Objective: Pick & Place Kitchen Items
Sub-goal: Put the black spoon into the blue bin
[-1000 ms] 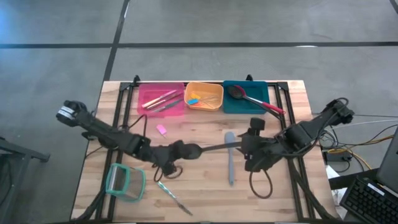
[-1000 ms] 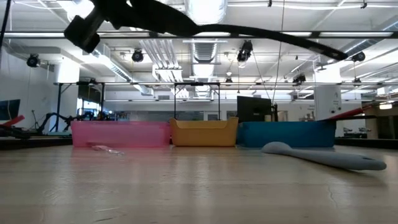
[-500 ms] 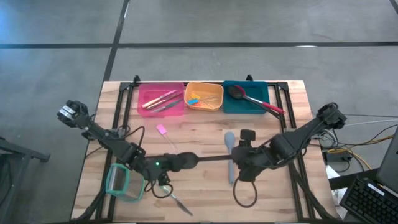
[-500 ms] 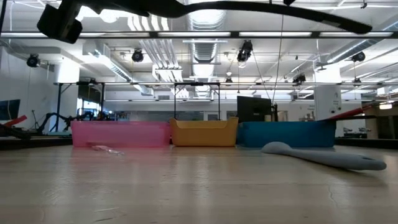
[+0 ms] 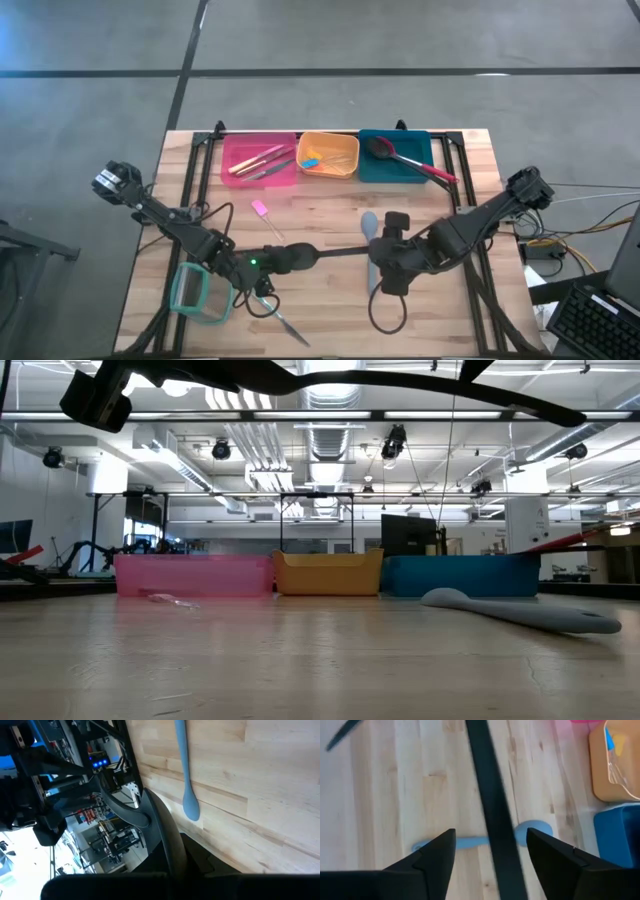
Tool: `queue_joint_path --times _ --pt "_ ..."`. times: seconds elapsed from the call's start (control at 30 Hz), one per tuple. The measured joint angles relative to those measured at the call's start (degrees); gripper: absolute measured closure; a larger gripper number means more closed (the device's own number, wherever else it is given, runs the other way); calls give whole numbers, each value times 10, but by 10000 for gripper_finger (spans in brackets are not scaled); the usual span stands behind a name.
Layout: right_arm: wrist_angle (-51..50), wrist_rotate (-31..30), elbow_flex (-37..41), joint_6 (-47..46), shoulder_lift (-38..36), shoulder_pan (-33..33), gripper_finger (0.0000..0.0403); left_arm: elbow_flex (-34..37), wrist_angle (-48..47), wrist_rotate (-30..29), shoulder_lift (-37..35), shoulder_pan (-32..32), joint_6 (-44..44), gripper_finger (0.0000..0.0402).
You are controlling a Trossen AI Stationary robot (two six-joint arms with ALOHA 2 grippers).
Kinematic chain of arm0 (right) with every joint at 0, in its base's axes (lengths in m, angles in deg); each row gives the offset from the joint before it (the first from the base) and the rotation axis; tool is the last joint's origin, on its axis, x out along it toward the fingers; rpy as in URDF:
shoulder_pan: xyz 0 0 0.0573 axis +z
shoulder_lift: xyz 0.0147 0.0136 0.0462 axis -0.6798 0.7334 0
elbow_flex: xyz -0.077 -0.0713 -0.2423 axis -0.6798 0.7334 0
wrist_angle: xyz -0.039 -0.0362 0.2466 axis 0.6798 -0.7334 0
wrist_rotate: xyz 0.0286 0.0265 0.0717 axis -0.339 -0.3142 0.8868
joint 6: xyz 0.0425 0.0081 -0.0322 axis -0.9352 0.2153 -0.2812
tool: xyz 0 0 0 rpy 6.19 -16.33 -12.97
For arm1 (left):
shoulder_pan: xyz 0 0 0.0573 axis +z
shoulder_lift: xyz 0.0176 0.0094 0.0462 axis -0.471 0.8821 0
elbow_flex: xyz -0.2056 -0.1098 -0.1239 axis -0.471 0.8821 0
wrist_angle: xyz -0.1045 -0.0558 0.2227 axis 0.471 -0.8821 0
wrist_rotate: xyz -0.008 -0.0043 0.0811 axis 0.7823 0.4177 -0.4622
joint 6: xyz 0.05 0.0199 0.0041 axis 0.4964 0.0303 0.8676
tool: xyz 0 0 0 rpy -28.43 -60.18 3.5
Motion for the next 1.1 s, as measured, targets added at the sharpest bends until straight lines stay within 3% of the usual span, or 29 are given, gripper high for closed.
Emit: queue_joint_path --times 0.27,0.43,0.63,0.83,1.1 --pt "1 1 18 3 0 -27 133 0 -1 0 0 0 -3 390" --pt "16 27 48 7 1 -36 143 0 -1 0 0 0 -4 390" --pt "19 26 54 21 1 -37 204 0 -3 1 0 0 -16 390" --pt "19 35 52 62 0 -40 326 0 -9 3 0 1 -31 389" --pt "7 32 48 59 -1 -45 326 0 0 9 -1 0 -71 336"
